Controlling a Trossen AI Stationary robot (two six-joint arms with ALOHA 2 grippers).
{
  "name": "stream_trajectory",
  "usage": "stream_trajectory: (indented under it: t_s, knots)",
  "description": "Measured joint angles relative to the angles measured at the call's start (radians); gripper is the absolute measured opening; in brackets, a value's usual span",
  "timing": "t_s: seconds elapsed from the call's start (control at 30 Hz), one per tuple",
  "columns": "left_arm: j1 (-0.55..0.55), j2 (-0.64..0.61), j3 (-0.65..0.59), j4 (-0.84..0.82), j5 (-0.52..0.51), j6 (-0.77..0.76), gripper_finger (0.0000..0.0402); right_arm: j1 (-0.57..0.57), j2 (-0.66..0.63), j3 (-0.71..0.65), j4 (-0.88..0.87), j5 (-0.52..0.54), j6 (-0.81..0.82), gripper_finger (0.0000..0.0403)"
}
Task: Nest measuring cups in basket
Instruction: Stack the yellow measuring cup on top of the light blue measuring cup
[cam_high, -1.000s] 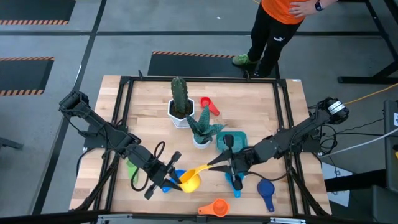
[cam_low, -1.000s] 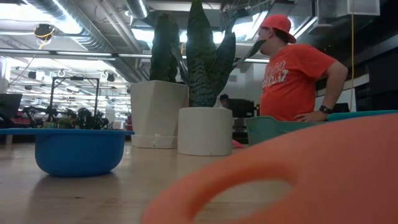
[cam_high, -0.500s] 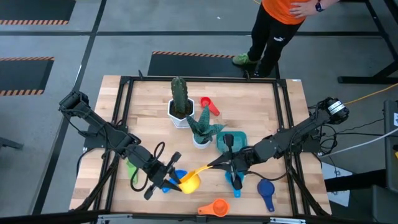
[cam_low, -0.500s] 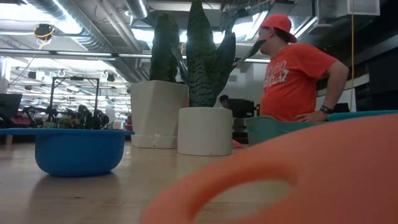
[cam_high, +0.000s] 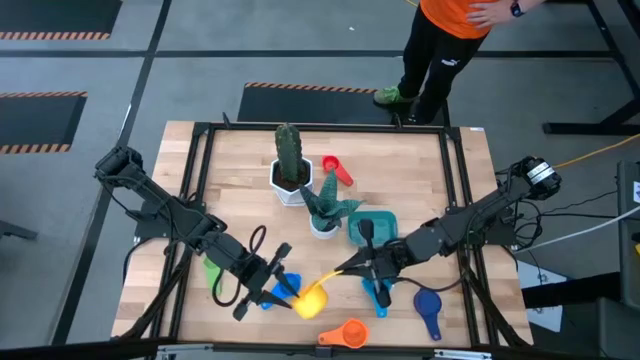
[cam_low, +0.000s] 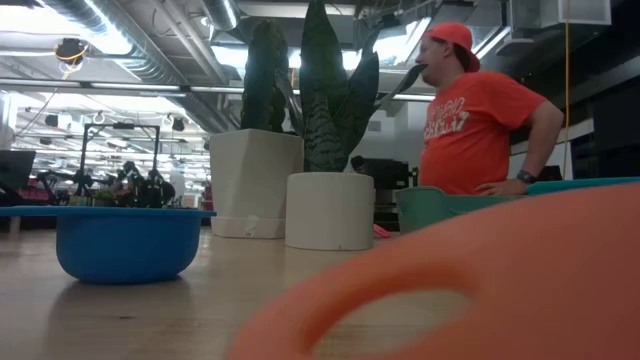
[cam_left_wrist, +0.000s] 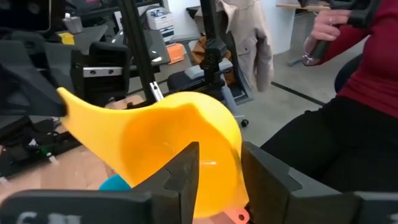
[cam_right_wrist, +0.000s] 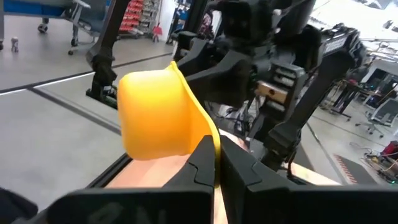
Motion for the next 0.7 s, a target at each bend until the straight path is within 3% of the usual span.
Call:
stream_trajectory:
  t_s: [0.2,0.4,0.7]
  knots:
    - [0.0,0.0,0.0,0.0,-0.001,0.0,0.0128,0.004,-0.014,0.0,-0.102,-0.023,0.082,0.0008]
    - [0.0,0.0,0.0,-0.033,-0.001,0.0,0.0127,0.017,-0.068,0.0,-0.312,-0.02,0.236,0.0008]
    - [0.0,0.0,0.0,-0.054,-0.023,0.0,0.0127,0.117,-0.188,0.0,-0.595,-0.019,0.601,0.0008]
